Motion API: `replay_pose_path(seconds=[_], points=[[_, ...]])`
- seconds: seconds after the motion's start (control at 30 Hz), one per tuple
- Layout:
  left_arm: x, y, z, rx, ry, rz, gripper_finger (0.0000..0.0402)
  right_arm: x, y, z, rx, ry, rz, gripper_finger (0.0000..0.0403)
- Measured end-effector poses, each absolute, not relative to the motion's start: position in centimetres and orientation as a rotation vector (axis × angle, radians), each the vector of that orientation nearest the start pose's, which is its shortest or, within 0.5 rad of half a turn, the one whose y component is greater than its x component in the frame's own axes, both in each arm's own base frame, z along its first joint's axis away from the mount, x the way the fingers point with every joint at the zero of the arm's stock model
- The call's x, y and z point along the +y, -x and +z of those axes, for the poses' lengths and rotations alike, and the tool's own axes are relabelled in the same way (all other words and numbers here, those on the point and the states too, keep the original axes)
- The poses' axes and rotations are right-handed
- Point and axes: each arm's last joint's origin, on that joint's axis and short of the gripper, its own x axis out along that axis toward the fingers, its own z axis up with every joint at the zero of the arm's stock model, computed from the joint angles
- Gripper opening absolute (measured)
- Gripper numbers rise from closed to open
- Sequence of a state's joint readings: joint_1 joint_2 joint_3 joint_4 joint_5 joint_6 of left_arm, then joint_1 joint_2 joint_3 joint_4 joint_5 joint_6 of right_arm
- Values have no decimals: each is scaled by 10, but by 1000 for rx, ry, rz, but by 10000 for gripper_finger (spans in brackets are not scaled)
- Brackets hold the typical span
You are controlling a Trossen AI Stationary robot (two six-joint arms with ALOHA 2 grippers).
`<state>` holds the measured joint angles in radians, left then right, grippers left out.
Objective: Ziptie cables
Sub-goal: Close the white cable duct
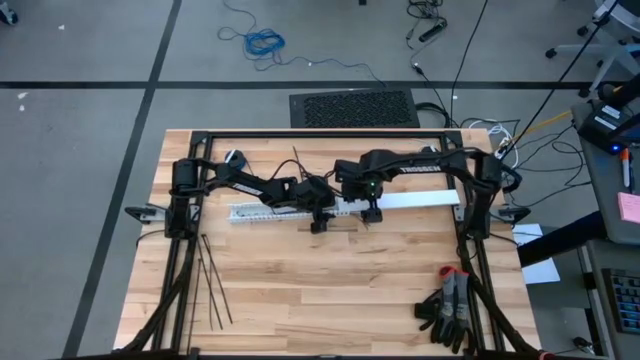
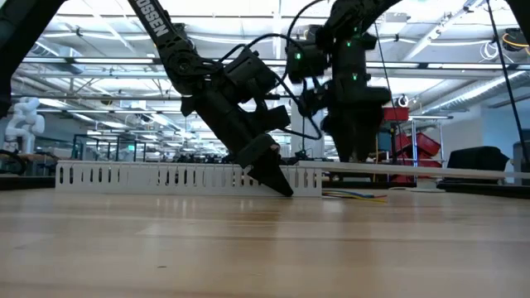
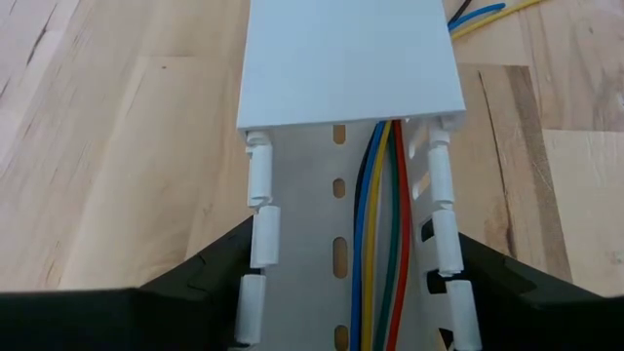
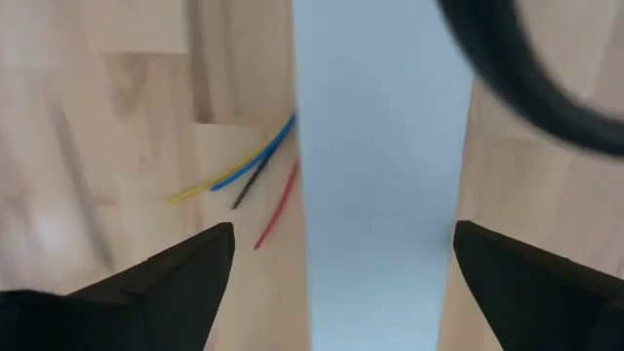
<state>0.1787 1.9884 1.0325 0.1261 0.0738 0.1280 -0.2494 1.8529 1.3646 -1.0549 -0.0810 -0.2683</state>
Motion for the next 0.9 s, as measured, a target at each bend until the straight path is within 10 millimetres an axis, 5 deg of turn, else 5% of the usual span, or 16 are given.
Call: replay_pose_path(seconds=[0.3,0.4,0.63,0.9], points=[[66,-377,108,828,-16,46,238,-78,-327,241,1376,-40,-54,352],[66,-377,108,828,-16,46,238,-75,-330,231,1334,-51,-42,287],[66,-377,108,828,-16,46,238,-64,-338,215,1249,-17,11,30],[66,-377,108,828,-16,46,238,-67,-340,203,1181,6,3,2]])
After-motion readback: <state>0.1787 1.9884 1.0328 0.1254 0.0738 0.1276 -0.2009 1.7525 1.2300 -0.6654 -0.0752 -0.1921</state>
